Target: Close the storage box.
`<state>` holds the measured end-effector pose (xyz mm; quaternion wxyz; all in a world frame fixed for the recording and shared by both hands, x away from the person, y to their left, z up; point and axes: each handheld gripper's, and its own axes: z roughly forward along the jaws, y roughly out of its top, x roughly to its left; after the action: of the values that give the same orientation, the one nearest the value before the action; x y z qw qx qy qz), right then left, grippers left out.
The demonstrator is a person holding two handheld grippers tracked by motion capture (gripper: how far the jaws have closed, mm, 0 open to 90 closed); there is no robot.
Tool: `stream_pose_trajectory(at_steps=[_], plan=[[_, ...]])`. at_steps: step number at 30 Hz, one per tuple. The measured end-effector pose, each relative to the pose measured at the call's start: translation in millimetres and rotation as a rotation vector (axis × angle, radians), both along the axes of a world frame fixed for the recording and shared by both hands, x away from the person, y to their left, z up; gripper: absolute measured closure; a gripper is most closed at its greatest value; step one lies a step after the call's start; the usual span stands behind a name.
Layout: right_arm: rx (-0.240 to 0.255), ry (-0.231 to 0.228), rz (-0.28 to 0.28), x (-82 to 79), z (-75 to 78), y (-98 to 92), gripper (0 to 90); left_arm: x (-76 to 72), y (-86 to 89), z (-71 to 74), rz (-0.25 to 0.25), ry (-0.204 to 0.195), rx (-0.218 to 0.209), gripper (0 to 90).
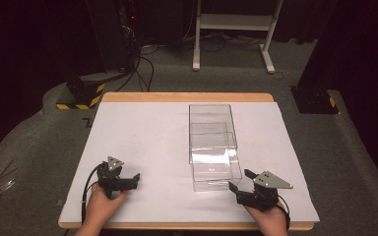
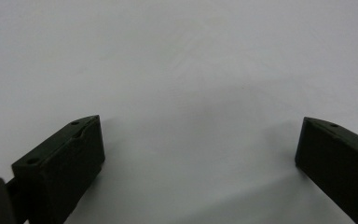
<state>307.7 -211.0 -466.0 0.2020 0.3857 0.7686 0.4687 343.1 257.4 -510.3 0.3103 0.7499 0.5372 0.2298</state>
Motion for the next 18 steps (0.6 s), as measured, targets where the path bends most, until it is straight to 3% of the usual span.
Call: stream_pose_trajectory(at_steps=[18], plan=[[-0.021,-0.005,-0.035,6.4,-3.0,14.8,21.2,-0.1,0.1,0.0,-0.001,0.0,0.001,1.5]])
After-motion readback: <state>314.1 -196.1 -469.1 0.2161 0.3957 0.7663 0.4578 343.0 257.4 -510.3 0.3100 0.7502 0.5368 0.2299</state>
